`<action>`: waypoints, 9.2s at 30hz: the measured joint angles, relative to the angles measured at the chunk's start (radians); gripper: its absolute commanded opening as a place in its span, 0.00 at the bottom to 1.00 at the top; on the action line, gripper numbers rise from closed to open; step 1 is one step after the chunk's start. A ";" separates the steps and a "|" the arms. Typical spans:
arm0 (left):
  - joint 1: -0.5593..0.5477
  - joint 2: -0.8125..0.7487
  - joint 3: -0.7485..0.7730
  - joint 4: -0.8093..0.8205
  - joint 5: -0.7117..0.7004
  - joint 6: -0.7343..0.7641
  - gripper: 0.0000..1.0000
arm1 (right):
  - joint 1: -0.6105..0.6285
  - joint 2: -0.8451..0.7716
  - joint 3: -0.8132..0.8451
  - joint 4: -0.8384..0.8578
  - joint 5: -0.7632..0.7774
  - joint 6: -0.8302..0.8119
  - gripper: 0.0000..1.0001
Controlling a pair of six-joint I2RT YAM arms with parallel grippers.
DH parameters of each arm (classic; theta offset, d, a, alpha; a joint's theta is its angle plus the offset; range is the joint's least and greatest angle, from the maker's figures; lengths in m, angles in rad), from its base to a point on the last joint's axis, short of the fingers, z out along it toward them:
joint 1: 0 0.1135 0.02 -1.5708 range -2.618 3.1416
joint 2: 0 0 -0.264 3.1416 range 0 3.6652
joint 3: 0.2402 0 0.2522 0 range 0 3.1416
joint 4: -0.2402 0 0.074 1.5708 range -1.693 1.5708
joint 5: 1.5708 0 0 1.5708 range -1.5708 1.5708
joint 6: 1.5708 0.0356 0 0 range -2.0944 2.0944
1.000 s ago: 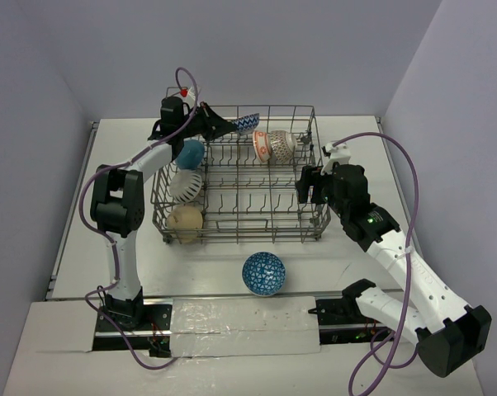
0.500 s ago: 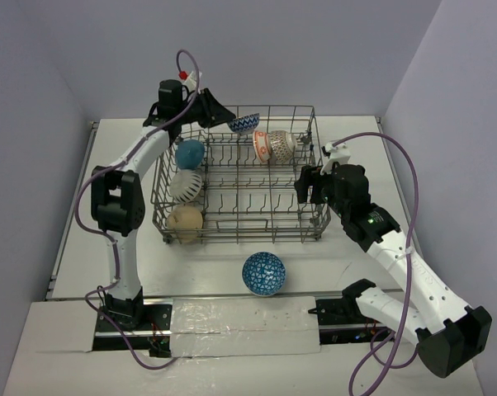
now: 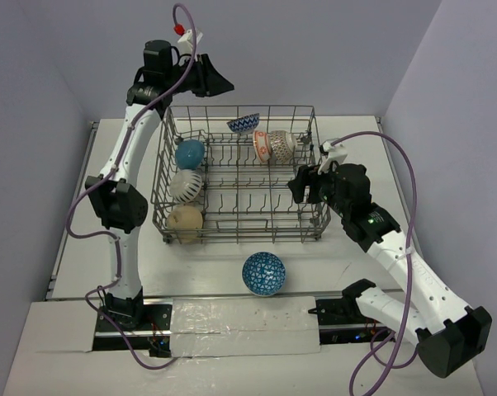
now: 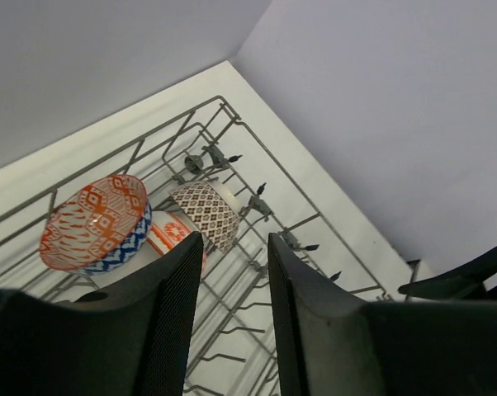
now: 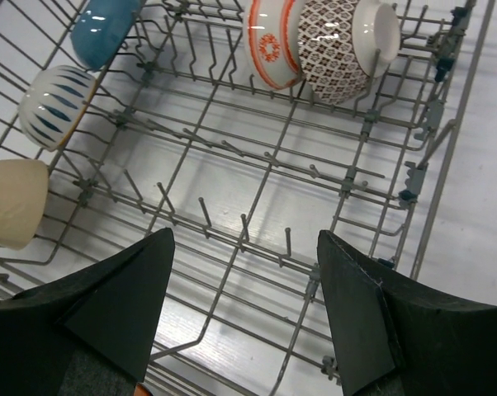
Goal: Load the bowls into the dish rack
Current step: Pick up the bowl from the dish rack, then insert the bowl into the dish rack.
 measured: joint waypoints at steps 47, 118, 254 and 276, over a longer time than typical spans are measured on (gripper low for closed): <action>-0.114 0.231 -0.027 -0.006 -0.264 0.459 0.50 | 0.000 0.111 -0.011 0.050 -0.188 0.013 0.77; -0.117 0.175 -0.124 0.052 -0.246 0.464 0.51 | 0.018 0.126 -0.011 0.048 -0.179 -0.013 0.78; -0.144 -0.346 -1.147 1.039 -0.411 -0.406 0.00 | 0.113 0.097 -0.011 -0.015 -0.129 -0.035 0.78; -0.165 -0.266 -1.159 1.283 -0.438 -0.567 0.00 | 0.138 0.097 -0.003 -0.051 -0.107 -0.042 0.78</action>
